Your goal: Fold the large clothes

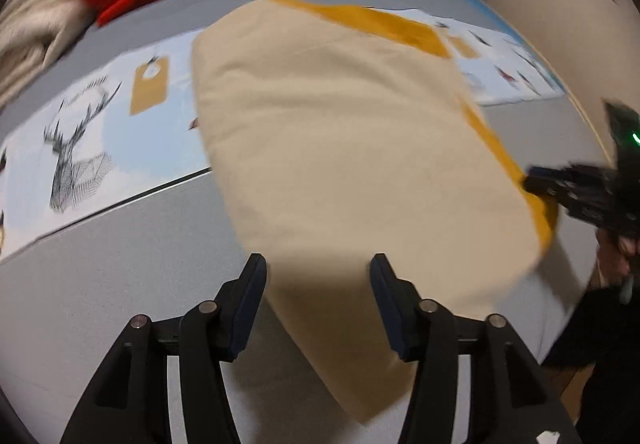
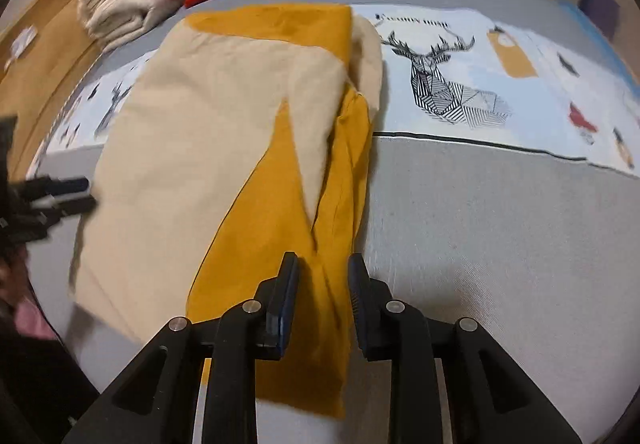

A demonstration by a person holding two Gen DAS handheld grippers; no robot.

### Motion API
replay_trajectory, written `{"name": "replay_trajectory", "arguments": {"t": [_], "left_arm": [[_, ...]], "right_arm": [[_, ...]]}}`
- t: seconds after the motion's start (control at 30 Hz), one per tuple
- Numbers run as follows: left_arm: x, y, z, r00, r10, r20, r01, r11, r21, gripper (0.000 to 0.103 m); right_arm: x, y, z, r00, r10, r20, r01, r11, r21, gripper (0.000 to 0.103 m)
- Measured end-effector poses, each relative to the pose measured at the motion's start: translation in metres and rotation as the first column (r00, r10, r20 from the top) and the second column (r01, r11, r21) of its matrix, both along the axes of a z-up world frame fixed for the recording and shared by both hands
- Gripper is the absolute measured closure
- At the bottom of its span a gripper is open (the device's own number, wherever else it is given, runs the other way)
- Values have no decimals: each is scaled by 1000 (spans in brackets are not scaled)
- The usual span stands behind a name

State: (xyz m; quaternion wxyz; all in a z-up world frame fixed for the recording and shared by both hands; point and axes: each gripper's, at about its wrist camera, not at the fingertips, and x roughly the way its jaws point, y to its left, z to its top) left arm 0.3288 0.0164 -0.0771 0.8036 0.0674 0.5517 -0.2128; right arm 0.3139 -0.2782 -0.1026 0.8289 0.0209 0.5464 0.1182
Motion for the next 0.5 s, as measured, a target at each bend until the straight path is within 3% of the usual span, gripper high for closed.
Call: {"name": "replay_trajectory", "arguments": {"t": [0.1,0.17,0.23,0.27,0.33,0.37,0.43,0.47,0.5], "left_arm": [[-18,-14,-33,999,-35,-9,36,979,201,44],[-24,-12,-24,1000,17,21,-21,978,210,44],[-35,-11,-7,994,78,82,-93,976,195,42],[-45,-10,4,986,108,129,-133,971,197,38],[-66,-8,26,960,178,214,-221,956,194,20],[-78,-7,39,943,215,254,-261,951,163,17],[-100,-6,58,914,270,303,-313,944,101,7],[-111,-6,67,902,291,320,-328,942,66,6],[-123,-8,75,893,309,328,-338,940,36,3]], "right_arm": [[-12,4,-21,997,37,-74,-45,993,-112,76],[-18,-2,-30,993,10,-114,-27,989,-145,76],[-25,-11,-23,995,-38,-94,21,984,-178,76],[-31,-15,-13,997,-55,-59,44,982,-181,76],[-45,-20,15,996,-82,32,86,982,-166,75],[-54,-21,30,992,-100,82,113,981,-160,69],[-72,-20,54,978,-128,165,152,978,-142,41],[-89,-18,71,963,-152,225,183,975,-124,18],[-98,-14,80,954,-163,252,197,973,-116,3]]}}
